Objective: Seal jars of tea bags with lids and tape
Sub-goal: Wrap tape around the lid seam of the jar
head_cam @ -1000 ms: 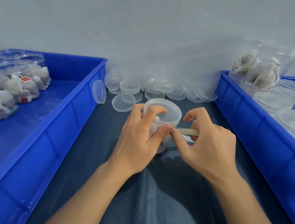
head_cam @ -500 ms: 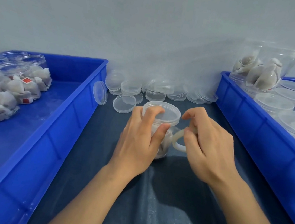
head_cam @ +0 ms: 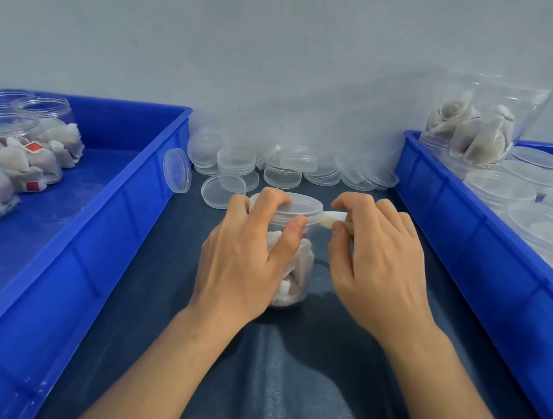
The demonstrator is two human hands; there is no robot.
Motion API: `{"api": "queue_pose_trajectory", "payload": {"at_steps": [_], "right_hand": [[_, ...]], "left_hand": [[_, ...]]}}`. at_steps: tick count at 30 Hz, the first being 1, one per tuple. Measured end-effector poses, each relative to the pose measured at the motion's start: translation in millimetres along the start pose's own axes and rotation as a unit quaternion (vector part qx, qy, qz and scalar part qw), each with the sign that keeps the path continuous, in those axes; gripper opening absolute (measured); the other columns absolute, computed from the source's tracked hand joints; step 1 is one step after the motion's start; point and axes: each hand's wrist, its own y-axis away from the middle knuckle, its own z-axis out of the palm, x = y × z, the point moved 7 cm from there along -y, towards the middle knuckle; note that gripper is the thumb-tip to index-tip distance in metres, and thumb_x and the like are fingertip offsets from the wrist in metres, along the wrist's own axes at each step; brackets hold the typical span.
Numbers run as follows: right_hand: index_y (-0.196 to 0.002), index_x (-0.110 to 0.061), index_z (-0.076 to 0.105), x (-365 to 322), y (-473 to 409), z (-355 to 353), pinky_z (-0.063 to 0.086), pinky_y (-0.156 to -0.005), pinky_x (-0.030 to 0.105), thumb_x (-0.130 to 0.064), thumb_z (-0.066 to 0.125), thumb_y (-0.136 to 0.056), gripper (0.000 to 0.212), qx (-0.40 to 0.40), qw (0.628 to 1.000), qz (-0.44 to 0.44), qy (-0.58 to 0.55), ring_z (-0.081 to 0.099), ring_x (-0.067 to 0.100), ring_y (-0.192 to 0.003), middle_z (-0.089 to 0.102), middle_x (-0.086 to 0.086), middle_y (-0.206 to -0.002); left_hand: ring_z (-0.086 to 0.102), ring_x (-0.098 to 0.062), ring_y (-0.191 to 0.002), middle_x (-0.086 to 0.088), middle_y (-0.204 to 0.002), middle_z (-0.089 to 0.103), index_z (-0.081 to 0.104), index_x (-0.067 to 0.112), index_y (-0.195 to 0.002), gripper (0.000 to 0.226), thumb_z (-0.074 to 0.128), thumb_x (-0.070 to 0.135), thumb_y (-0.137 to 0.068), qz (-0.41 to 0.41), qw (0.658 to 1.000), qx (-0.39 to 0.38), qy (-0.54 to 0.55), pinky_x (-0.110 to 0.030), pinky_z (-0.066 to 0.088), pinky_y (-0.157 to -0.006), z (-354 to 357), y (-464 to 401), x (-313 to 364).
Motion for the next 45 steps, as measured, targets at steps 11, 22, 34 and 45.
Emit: {"api": "queue_pose_trajectory", "payload": {"at_steps": [11, 22, 34, 45], "right_hand": [[-0.112, -0.014, 0.059, 0.1, -1.5, 0.3, 0.039, -0.072, 0.038, -0.014, 0.061, -0.097, 0.014, -0.003, 1.0, 0.005, 0.012, 0.048, 0.021, -0.077, 0.04, -0.017, -0.087], [-0.112, -0.017, 0.067, -3.2, -2.3, -3.5, 0.042, -0.07, 0.043, -0.019, 0.06, -0.097, 0.017, -0.016, 1.0, 0.01, 0.017, 0.054, 0.023, -0.075, 0.063, -0.009, -0.084], [-0.108, -0.017, 0.077, -13.4, 1.8, -16.9, 0.046, -0.058, 0.042, -0.018, 0.068, -0.096, 0.015, 0.063, 0.998, -0.002, 0.002, 0.055, 0.02, -0.063, 0.063, -0.008, -0.072], [-0.14, -0.031, 0.058, -6.8, 4.0, -4.6, 0.041, -0.049, 0.037, -0.039, 0.043, -0.101, 0.042, -0.084, 0.99, 0.013, -0.11, 0.04, 0.013, -0.05, 0.037, -0.012, -0.053]], "left_hand": [[0.063, -0.02, -0.084, 0.006, -0.105, 0.055, 0.047, 0.045, -0.121, 0.039, 0.028, 0.071, -0.099, 0.005, 1.0, -0.011, 0.024, -0.046, 0.055, -0.078, -1.9, -1.0, -0.4], [0.062, -0.007, -0.095, 0.013, -0.118, 0.063, 0.05, 0.045, -0.12, 0.035, 0.034, 0.069, -0.1, 0.029, 0.997, -0.023, 0.069, -0.045, 0.054, -0.084, 0.4, -1.4, -7.9], [0.067, -0.007, -0.099, 0.025, -0.109, 0.067, 0.034, 0.045, -0.131, 0.068, 0.057, 0.081, -0.078, -0.029, 0.989, 0.016, 0.142, -0.035, 0.053, -0.083, 0.8, 3.3, -10.6], [0.072, -0.019, -0.084, 0.004, -0.094, 0.074, 0.05, 0.027, -0.121, 0.05, 0.048, 0.07, -0.094, -0.047, 0.965, -0.015, 0.258, -0.046, 0.057, -0.078, 6.0, -0.3, -23.3]]}}
